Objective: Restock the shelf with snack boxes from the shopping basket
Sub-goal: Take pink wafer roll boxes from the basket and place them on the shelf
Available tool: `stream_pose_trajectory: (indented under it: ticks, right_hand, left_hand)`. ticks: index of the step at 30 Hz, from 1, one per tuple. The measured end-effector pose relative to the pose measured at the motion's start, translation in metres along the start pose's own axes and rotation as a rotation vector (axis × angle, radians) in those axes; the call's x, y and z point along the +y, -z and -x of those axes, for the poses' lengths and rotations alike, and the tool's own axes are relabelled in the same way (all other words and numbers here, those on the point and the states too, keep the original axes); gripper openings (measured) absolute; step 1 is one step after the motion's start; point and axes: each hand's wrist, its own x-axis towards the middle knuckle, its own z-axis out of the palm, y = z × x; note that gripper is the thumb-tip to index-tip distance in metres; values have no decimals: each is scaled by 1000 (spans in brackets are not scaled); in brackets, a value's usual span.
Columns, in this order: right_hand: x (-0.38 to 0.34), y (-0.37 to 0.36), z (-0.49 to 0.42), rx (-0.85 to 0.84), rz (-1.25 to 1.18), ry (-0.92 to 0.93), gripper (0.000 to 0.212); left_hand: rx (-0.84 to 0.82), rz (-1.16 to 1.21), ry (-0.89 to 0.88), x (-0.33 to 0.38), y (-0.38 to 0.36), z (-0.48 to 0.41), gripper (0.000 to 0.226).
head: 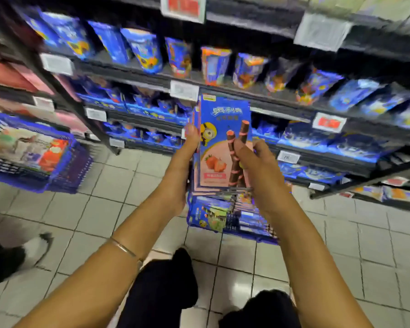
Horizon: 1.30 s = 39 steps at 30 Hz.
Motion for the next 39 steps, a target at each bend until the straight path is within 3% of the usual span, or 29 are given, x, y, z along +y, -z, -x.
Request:
stream_pose_trajectory:
  ticks: [3,6,12,20,28,32,39]
  right_hand:
    - [-122,-52,40,-79,33,78,25]
    - [-222,-103,71,-141,-3,165,19]
    - [-342,-171,101,-244,16,410,10]
    - [-398,-221,103,-254,39,593,14]
    - [-447,-258,83,-173,70,727,47]
    - [-473,-280,64,-205,104,765,45]
    - [-524,-339,13,-250,69,865,34]
  left_hand:
    - [53,-39,-106,115,-28,55,70]
    - [-32,-1,-232,216,-49,101,54]
    - [-22,18,-467,344,-57,148,64]
    - [-12,-3,-598,422,-54,179,57]
    - [-20,-62,-741,494,-72,174,50]
    - [22,-103,-792,530,-63,163,53]
    - [-53,-152,-833,615,-30,127,52]
